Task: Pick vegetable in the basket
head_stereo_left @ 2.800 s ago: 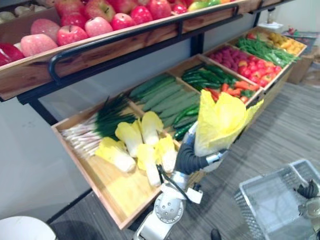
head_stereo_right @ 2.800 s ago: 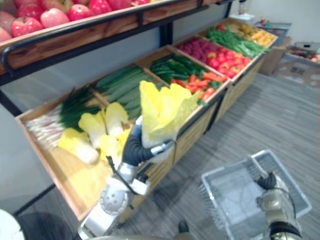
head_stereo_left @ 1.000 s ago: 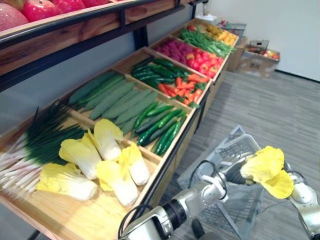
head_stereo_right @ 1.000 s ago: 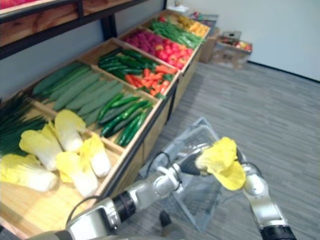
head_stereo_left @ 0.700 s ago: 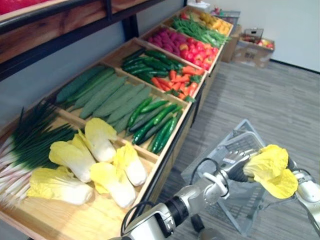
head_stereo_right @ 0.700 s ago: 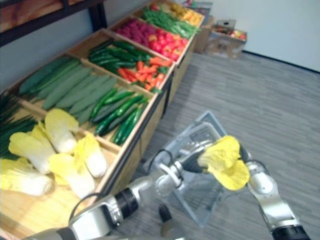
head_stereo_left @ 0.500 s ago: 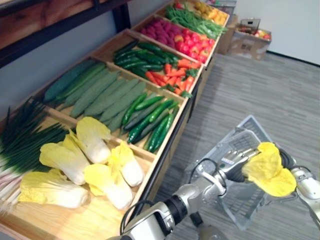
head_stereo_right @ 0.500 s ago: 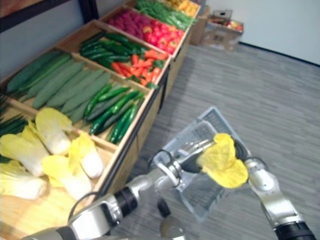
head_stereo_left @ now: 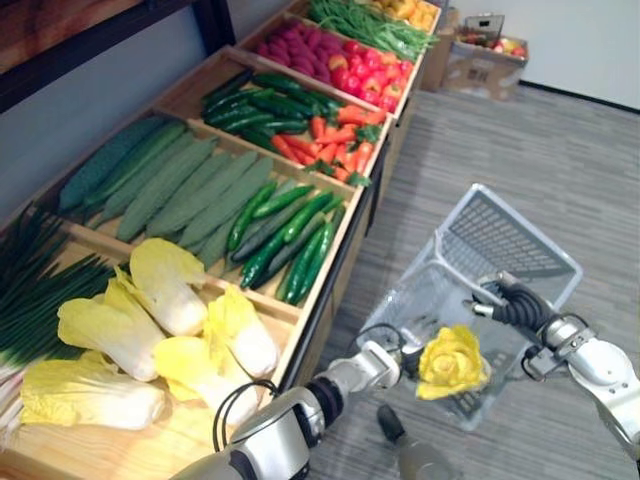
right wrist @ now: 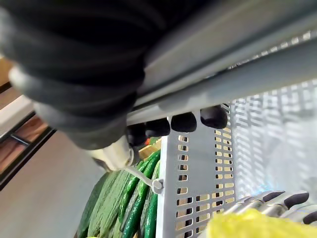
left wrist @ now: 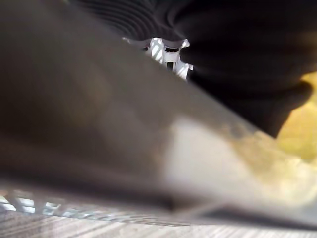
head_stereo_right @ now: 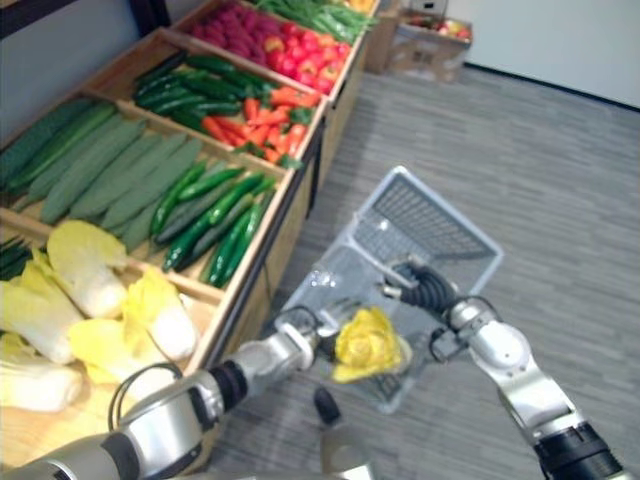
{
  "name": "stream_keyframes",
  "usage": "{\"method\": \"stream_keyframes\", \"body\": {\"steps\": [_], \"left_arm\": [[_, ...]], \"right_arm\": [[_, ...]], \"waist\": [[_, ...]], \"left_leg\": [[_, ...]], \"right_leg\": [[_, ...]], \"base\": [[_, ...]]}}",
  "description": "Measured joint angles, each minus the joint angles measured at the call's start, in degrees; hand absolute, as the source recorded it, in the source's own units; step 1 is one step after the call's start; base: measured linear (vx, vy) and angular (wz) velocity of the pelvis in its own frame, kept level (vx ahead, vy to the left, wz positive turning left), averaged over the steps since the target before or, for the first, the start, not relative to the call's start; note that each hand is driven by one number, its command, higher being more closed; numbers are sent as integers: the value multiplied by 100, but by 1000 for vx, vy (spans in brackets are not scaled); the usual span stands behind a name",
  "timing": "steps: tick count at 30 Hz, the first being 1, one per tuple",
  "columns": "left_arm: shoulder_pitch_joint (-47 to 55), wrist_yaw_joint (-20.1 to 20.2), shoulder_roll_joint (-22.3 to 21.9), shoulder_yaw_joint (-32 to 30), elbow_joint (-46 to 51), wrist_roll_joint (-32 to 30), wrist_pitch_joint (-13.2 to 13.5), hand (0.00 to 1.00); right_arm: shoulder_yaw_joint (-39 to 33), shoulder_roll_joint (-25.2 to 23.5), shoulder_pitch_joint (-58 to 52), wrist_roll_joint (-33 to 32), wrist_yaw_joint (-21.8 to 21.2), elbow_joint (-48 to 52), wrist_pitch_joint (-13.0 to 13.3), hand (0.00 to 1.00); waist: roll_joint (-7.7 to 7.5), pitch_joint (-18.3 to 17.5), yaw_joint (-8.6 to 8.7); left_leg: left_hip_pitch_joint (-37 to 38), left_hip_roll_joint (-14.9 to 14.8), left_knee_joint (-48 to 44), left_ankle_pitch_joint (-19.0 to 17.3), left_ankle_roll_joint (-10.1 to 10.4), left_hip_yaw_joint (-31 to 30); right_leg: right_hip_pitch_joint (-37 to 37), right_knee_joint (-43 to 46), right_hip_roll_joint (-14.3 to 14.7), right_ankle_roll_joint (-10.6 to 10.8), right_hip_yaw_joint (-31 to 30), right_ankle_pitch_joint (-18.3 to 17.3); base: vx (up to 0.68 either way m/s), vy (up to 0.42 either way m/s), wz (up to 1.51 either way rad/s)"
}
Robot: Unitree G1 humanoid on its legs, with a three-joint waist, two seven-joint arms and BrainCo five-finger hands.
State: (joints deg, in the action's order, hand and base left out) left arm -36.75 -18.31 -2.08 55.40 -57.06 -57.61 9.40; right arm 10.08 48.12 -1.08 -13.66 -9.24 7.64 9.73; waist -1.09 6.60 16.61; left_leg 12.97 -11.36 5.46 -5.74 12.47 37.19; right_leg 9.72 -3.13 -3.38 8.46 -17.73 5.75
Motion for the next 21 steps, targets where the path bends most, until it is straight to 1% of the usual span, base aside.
{"method": "stream_keyframes", "body": {"steps": [3,5,8,11,16,18,21], "left_arm": [[-2,24,4,57,9,-17,19,0],[-5,75,17,61,17,-159,97,0],[-15,127,99,107,127,-171,165,0],[-19,237,225,118,292,-169,226,0],[-47,383,255,145,478,-169,298,0],[-52,391,262,22,635,-172,243,0],[-55,326,260,-377,1055,-171,124,0]], "right_arm": [[0,-4,5,10,-1,0,0,100],[0,-42,4,13,-3,-1,0,100],[0,-118,3,17,-8,-3,-1,100],[-11,-241,3,16,-11,-2,0,100],[-66,-359,-9,30,-11,-3,0,100],[-182,-509,-50,42,-9,-2,20,100],[-455,-724,-165,198,25,-6,31,100]], "waist": [[7,-4,14],[16,-10,28],[40,-15,49],[56,-24,27],[89,-29,19],[92,-31,29],[97,-34,-13]], "left_leg": [[-26,6,0,2,-3,-39],[-40,16,0,4,-6,-69],[-30,8,0,12,-15,-167],[-46,20,0,29,-36,-231],[-82,45,0,53,-62,-378],[-84,55,0,60,-73,-465],[-97,72,0,81,-99,-520]], "right_leg": [[-4,0,-31,0,37,0],[-11,0,-54,0,61,0],[-83,-5,-79,0,149,0],[-109,-5,-119,1,207,0],[-158,-6,-190,1,322,-1],[-209,-19,-227,2,384,-1],[-243,-19,-273,4,460,-3]], "base": [[-17,-73,8],[-18,-55,8],[-18,-75,15],[-25,-62,11],[-24,-63,15],[-23,-59,17],[-24,-51,14]]}}
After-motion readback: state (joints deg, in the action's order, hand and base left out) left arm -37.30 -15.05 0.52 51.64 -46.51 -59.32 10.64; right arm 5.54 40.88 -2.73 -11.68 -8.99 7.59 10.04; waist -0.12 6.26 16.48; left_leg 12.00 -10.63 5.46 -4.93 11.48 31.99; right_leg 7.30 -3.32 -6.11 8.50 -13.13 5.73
